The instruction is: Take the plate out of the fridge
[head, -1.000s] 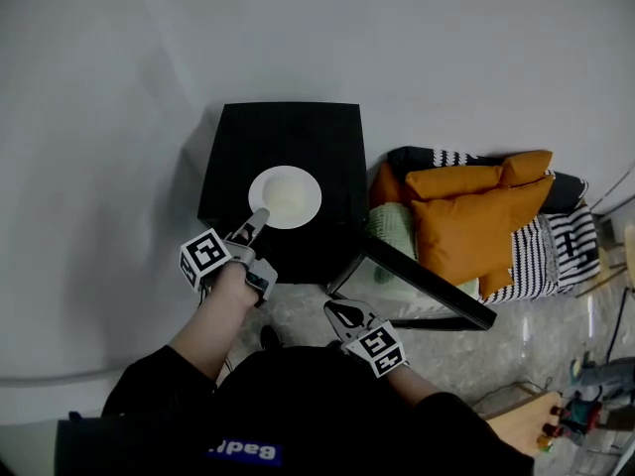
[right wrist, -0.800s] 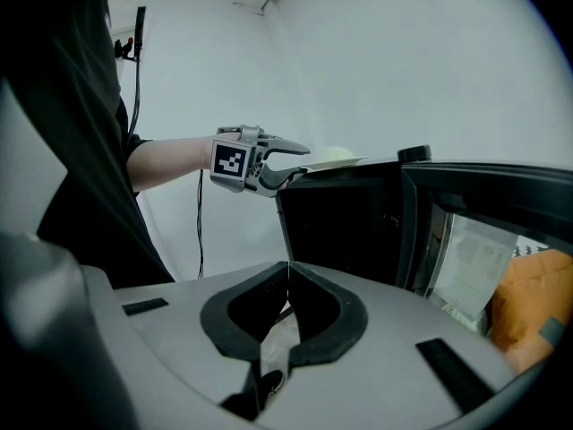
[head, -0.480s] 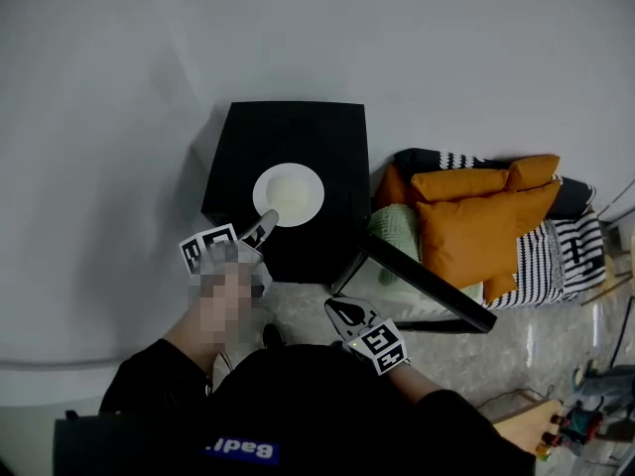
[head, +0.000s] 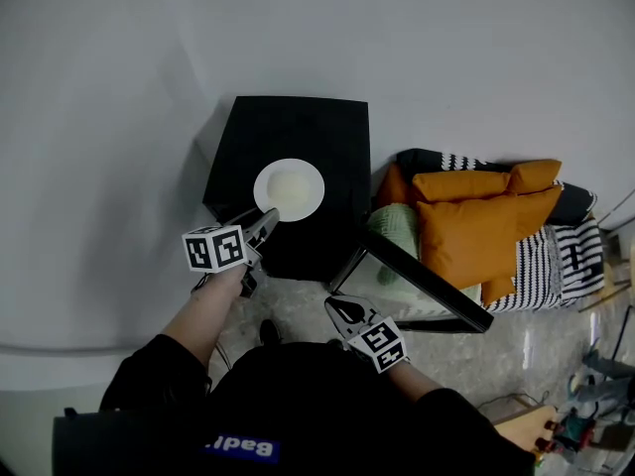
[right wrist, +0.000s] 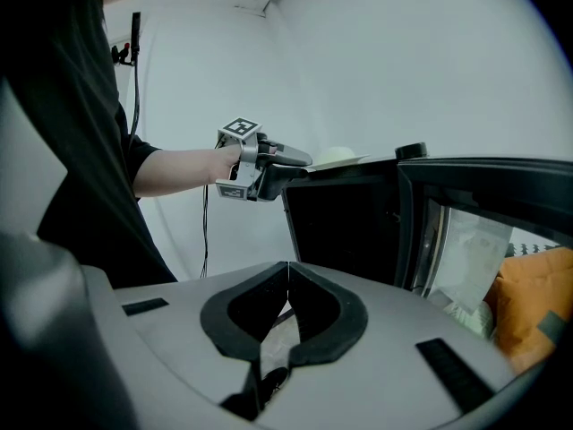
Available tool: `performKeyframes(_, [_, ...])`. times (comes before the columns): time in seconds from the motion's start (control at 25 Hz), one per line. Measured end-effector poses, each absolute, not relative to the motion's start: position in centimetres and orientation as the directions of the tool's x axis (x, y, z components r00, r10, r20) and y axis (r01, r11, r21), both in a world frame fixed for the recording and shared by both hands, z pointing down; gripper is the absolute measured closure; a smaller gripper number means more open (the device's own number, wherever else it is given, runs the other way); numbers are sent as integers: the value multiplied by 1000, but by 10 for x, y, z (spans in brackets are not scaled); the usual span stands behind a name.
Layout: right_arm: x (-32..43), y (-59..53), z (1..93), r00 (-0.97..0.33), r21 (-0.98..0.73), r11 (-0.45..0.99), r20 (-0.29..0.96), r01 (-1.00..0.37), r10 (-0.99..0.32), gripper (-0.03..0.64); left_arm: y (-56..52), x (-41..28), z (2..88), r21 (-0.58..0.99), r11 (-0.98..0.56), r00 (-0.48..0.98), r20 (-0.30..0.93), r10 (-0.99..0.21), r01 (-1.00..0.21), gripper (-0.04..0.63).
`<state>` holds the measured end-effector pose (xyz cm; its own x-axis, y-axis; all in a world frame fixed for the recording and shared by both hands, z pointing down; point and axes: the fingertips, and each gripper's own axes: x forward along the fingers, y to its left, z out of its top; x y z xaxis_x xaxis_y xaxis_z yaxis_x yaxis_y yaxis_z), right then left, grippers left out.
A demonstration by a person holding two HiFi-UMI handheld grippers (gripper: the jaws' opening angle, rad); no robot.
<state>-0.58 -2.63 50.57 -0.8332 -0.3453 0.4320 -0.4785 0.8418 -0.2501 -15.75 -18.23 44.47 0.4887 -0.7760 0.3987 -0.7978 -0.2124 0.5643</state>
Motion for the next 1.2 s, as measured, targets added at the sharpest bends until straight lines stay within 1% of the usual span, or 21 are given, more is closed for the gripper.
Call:
performKeyframes(0.24, [-2, -21, 507, -832, -248, 841, 431, -481, -349, 607, -184, -158, 439, 608, -219, 530, 395, -751, -763, 448])
performKeyframes(0.36, [-2, -21, 507, -831, -243, 841, 429, -483, -353, 607, -186, -156, 436, 623, -211, 537, 397, -744, -753, 411])
performKeyframes(0.44, [-2, -21, 507, -830, -238, 841, 428, -485, -358, 607, -185, -156, 437, 607, -197, 522, 422, -741, -770, 401])
performKeyframes(0.64, [-1, -20, 508, -830, -238, 840, 425, -487, -361, 607, -185, -159, 442, 504, -162, 428, 472, -771, -848, 394])
performKeyframes(0.8, [0, -19, 507, -827, -237, 839, 429, -490, -362, 607, -183, -161, 444, 490, -166, 407, 440, -801, -856, 394])
performKeyframes(1.04, [2, -19, 508, -824, -234, 839, 436, -491, -361, 607, -181, -175, 439, 536, -123, 357, 360, -862, -835, 394])
performKeyframes(1.2, [2, -18, 507, -825, -230, 843, 438, -486, -356, 607, -175, -174, 437, 524, -130, 353, 352, -867, -842, 394])
